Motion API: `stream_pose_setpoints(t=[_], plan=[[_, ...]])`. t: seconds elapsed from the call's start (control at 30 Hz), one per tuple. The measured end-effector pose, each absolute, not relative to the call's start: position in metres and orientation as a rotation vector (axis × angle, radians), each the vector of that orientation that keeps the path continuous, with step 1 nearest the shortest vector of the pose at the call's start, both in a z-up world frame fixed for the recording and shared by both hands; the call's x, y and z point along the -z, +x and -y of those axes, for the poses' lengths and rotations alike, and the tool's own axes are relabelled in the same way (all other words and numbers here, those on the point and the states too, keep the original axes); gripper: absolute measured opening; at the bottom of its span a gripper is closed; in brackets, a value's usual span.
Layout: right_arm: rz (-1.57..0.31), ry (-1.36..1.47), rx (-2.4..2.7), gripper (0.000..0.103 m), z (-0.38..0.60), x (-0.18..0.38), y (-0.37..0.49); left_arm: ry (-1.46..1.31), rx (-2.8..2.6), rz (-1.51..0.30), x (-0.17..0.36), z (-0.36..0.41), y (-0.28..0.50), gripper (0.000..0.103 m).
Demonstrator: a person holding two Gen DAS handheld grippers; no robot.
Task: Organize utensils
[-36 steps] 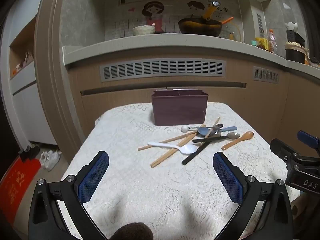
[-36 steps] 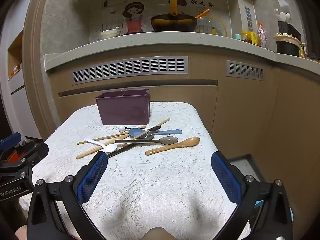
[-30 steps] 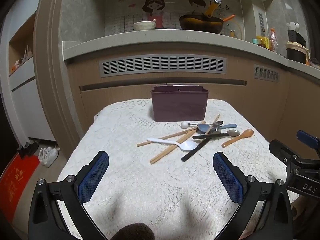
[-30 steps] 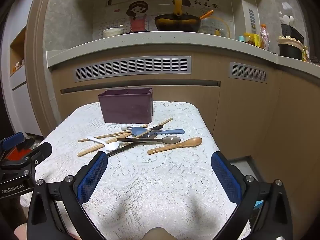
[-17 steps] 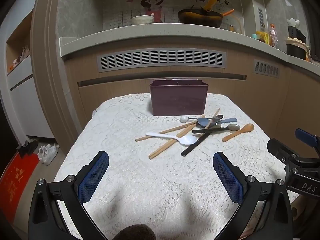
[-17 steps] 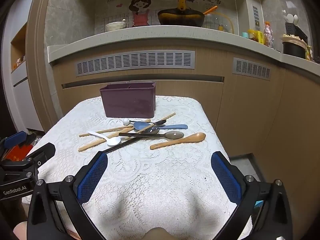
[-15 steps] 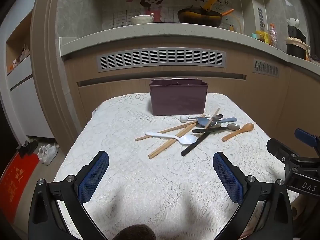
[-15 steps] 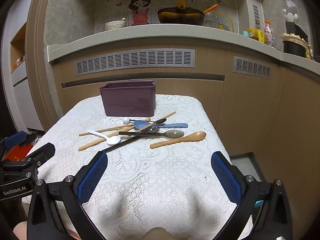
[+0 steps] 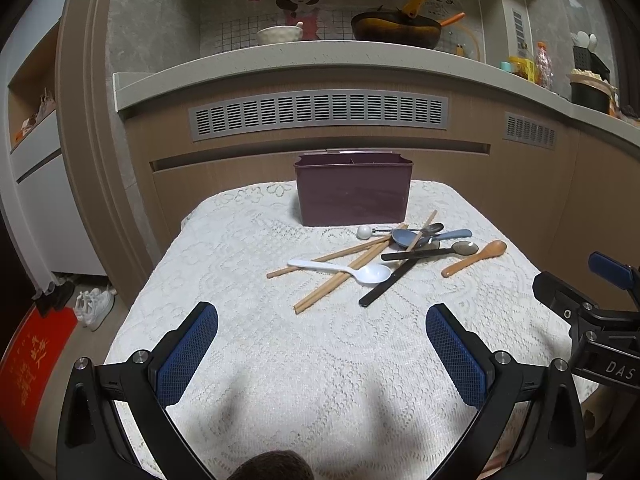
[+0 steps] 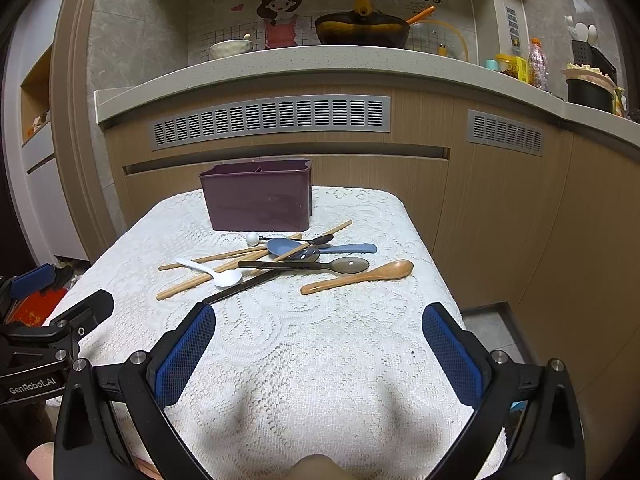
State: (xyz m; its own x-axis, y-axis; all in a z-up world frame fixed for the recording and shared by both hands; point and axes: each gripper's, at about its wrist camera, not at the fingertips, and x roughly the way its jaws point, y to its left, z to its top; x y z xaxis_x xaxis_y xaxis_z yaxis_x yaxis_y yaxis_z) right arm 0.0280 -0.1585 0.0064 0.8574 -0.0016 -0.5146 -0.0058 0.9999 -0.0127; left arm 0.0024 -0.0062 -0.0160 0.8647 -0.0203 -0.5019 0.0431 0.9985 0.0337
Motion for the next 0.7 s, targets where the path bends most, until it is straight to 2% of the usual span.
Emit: stream_pose_setpoints(t=[0.7], plan=[[-0.545,-0.014,-0.007,0.103,0.1568,-0.0042,0.0287,0.046,0.038,-0.538,0.0157,0.0051,0.0028,0.103]])
